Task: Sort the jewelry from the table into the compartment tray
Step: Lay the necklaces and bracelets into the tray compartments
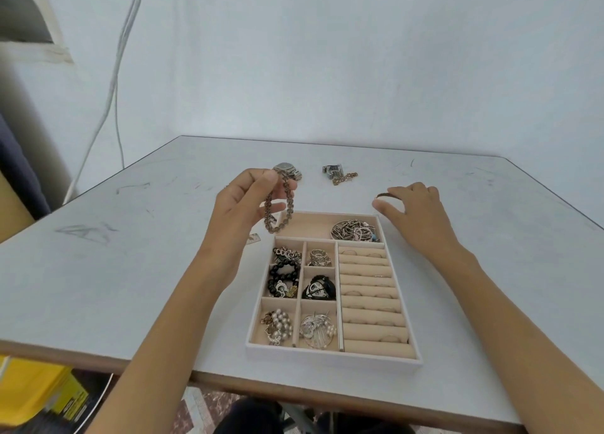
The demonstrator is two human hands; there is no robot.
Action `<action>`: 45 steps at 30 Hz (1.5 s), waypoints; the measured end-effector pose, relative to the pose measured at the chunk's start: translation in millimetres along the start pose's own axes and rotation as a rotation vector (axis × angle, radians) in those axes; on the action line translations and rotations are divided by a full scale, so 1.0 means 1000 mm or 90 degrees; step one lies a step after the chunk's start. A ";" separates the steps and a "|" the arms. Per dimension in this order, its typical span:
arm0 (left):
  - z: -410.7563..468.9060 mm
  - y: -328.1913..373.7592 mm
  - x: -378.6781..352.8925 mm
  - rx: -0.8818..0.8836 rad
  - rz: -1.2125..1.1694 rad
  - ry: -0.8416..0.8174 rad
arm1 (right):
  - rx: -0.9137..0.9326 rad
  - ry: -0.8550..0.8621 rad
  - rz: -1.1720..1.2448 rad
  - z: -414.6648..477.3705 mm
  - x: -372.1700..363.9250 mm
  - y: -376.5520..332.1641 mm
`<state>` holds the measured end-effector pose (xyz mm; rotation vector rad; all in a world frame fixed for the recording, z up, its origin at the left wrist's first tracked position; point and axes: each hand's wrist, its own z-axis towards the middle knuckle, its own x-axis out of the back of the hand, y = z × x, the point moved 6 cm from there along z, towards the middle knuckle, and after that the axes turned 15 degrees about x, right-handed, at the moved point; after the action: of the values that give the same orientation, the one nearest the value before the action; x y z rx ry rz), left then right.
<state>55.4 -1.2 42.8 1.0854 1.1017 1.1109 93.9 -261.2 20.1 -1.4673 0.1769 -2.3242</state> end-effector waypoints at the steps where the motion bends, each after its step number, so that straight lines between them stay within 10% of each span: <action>1: 0.000 0.000 0.001 0.003 -0.002 0.008 | 0.003 0.011 0.006 0.000 0.003 -0.003; 26: 0.001 -0.005 0.006 0.029 -0.008 0.045 | 0.102 -0.061 -0.112 -0.017 -0.012 -0.070; 45: 0.002 -0.007 0.005 0.040 0.003 0.003 | 0.032 0.016 0.093 -0.031 0.010 -0.049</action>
<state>58.5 2.5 35.6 1.1355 1.1440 1.0896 50.5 -223.0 30.0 -1.3542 0.2231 -2.2148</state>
